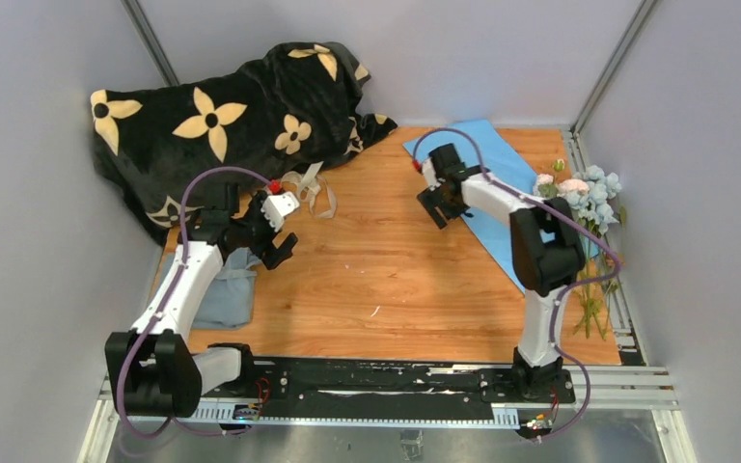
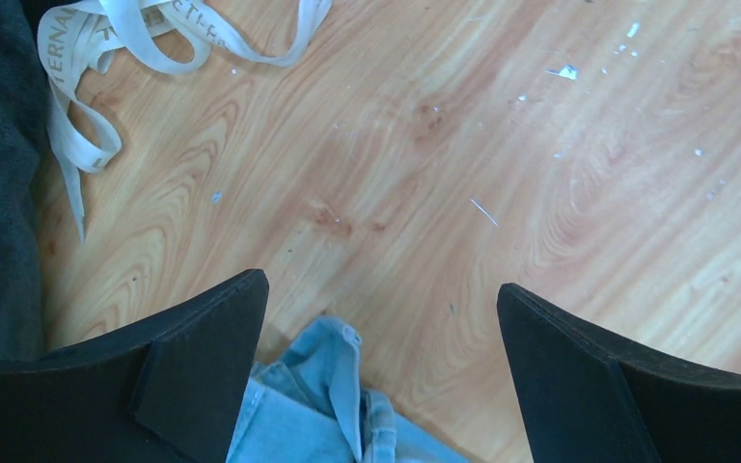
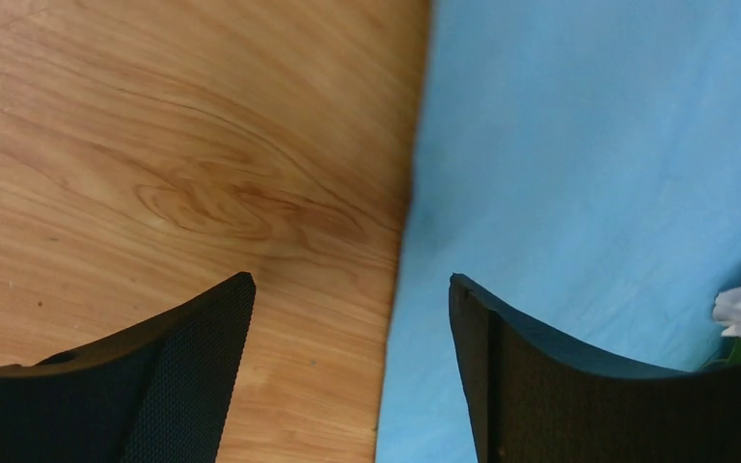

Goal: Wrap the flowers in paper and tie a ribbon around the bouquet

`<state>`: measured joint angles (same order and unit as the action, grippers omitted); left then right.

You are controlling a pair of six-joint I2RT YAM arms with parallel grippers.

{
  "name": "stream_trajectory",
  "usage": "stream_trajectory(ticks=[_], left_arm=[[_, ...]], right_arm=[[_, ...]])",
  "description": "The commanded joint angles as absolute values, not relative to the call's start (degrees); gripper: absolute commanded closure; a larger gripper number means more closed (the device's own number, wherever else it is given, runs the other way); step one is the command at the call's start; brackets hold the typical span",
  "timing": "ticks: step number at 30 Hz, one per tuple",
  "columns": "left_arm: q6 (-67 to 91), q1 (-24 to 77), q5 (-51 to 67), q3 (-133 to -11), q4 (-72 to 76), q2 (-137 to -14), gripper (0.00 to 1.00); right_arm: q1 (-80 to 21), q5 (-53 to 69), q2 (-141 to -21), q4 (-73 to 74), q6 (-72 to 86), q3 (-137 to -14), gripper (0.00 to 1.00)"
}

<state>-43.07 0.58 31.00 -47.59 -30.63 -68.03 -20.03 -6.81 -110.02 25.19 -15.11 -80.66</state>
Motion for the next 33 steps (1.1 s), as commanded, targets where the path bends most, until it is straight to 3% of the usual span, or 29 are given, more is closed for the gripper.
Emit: stream_trajectory(ticks=[1,6,18,20,23,25,26,30,33], left_arm=[[-44.53,0.88,31.78,-51.67,-40.59,-67.02,0.00],[-42.15,0.87,31.42,-53.60,-41.74,-69.02,0.00],[-41.57,0.97,31.06,-55.02,-41.68,-70.77,0.00],[-41.58,0.97,31.42,-55.02,-41.72,-70.86,0.00],[-41.44,0.97,31.85,-55.01,-41.67,-70.76,0.00],[-41.31,0.97,31.99,-55.01,-41.68,-70.59,0.00],[-41.31,0.97,32.00,-55.02,-41.74,-70.44,0.00],[-41.04,0.97,31.76,-55.29,-41.81,-69.67,0.00],[-40.48,0.96,31.80,-56.22,-42.28,-69.52,0.00]], right_arm=[[-24.83,-20.54,-116.74,32.62,-20.56,-86.92,0.25],[-26.81,-28.89,-123.84,29.50,-21.48,-92.35,0.33],[-27.24,-39.11,-132.80,23.09,-26.81,-94.84,0.40],[-27.25,-39.56,-132.86,22.17,-26.98,-94.35,0.48],[-27.17,-41.11,-132.89,20.45,-27.25,-93.75,0.70],[-27.07,-41.90,-132.73,19.91,-27.10,-93.85,0.93],[-27.03,-42.14,-132.61,19.79,-26.78,-93.99,0.99],[-27.17,-39.62,-129.79,24.21,-21.32,-96.60,1.00],[-27.61,-25.37,-124.53,31.60,-10.07,-99.35,1.00]])
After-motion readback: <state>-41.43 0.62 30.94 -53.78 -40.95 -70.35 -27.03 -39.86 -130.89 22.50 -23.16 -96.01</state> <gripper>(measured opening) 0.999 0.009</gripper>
